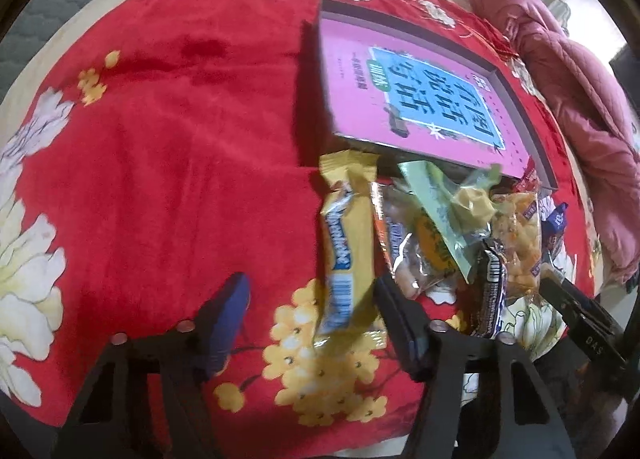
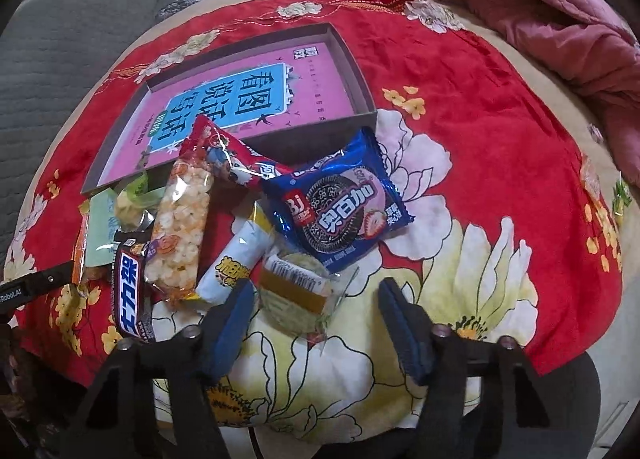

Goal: Organize snacks
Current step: 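Grasp the yellow wafer bar with the left tool while the right tool grasps the clear-wrapped cake, then lift the yellow wafer bar with the left tool while the right tool carries the cake over the pink box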

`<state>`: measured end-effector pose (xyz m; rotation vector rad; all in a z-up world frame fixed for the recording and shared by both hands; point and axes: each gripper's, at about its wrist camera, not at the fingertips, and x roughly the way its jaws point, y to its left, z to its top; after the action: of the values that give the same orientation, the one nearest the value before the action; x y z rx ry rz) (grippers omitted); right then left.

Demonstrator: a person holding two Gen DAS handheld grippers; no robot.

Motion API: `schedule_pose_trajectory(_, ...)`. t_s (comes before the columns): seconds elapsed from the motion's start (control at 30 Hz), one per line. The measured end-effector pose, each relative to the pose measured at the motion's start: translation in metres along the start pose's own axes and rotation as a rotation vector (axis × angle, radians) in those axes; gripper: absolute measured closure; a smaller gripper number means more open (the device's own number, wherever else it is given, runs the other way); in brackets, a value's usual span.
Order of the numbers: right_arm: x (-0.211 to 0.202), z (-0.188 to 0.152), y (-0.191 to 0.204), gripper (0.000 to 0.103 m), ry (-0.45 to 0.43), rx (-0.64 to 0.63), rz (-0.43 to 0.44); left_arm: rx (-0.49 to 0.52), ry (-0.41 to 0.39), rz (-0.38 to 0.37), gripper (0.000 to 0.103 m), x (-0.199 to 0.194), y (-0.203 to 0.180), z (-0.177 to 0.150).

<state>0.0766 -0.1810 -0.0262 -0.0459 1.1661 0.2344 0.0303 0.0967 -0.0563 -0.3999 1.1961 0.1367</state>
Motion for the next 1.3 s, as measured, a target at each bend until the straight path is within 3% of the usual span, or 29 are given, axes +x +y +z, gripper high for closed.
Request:
schedule_pose_trajectory(0.13,0.003,0.000,0.006,0.055,0.006,-0.026,0.014,0.011,0.003,0.012,0.044,0.008,-0.006,0.005)
schedule_pose_trajectory(0.33,0.006,0.000,0.004,0.057,0.005,-0.010,0.056,0.004,-0.013,0.023,0.056,0.015,-0.007,0.013)
schedule_pose_trajectory(0.4,0.005,0.001,0.000,0.058,0.003,0.012,0.076,0.017,-0.018,0.015,0.074,0.017,-0.010,0.013)
schedule_pose_trajectory(0.47,0.001,0.000,-0.004,0.059,-0.009,0.028,0.088,0.024,-0.019,-0.005,0.083,0.017,-0.012,0.012)
schedule_pose_trajectory(0.57,-0.007,0.000,-0.008,0.059,-0.032,0.045,0.102,0.056,-0.033,0.005,0.086,0.014,-0.018,0.008)
schedule_pose_trajectory(0.93,-0.043,0.005,0.000,0.059,-0.194,-0.005,0.118,0.012,-0.100,-0.020,0.086,-0.024,-0.004,-0.001)
schedule_pose_trajectory(1.3,-0.039,0.049,0.002,0.059,-0.320,-0.048,0.118,0.011,-0.164,-0.045,0.086,-0.041,-0.021,0.031)
